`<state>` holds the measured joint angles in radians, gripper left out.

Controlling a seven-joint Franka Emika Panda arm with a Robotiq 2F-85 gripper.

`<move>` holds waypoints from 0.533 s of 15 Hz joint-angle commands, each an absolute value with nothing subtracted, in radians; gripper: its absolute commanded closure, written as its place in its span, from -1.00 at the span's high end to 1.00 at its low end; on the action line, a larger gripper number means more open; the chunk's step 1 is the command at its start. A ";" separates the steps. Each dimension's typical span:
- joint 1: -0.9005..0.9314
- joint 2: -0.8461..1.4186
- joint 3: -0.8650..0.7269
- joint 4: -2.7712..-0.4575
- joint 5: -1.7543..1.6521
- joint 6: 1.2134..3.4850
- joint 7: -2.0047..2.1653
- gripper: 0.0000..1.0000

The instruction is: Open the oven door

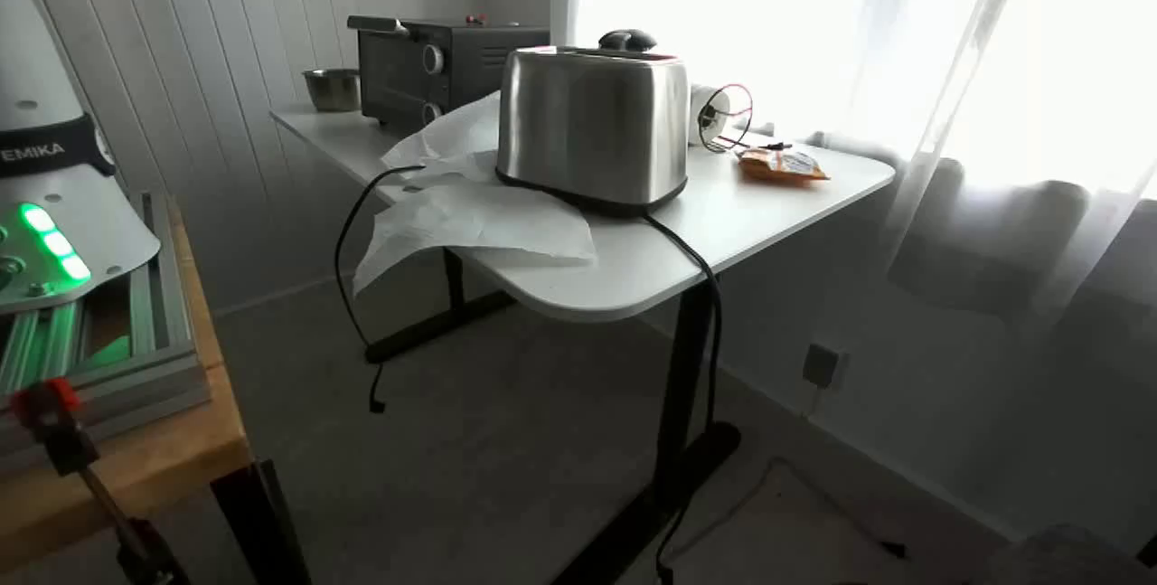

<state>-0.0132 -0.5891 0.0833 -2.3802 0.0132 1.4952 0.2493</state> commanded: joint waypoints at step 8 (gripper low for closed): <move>-0.016 -0.506 0.047 -2.352 0.068 1.556 0.219 1.00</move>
<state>-0.0133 -0.5876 0.0802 -2.3801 0.0169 1.4999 0.2493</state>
